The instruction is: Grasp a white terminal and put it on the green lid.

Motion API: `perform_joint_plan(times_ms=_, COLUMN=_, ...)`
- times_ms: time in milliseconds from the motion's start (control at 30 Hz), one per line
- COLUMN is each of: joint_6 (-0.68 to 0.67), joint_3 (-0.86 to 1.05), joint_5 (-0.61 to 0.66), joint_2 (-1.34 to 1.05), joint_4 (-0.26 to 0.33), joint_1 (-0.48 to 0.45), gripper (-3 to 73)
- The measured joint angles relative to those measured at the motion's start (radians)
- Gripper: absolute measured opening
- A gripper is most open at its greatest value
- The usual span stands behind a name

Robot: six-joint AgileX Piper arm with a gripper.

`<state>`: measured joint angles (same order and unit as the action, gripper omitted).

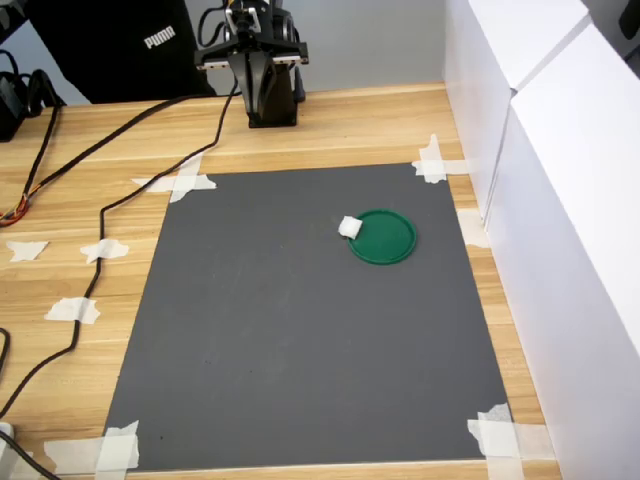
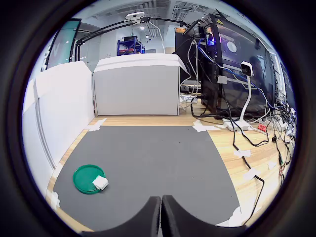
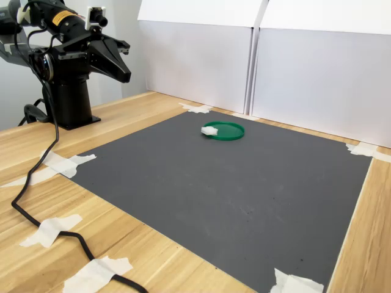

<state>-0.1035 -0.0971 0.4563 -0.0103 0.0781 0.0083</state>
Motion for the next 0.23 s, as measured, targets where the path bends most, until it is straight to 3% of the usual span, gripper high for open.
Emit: perform_joint_plan(times_ms=233, joint_6=0.000, joint_3=0.003, joint_5=0.000, joint_2=0.000, joint_4=0.001, joint_1=0.000, gripper=-1.6)
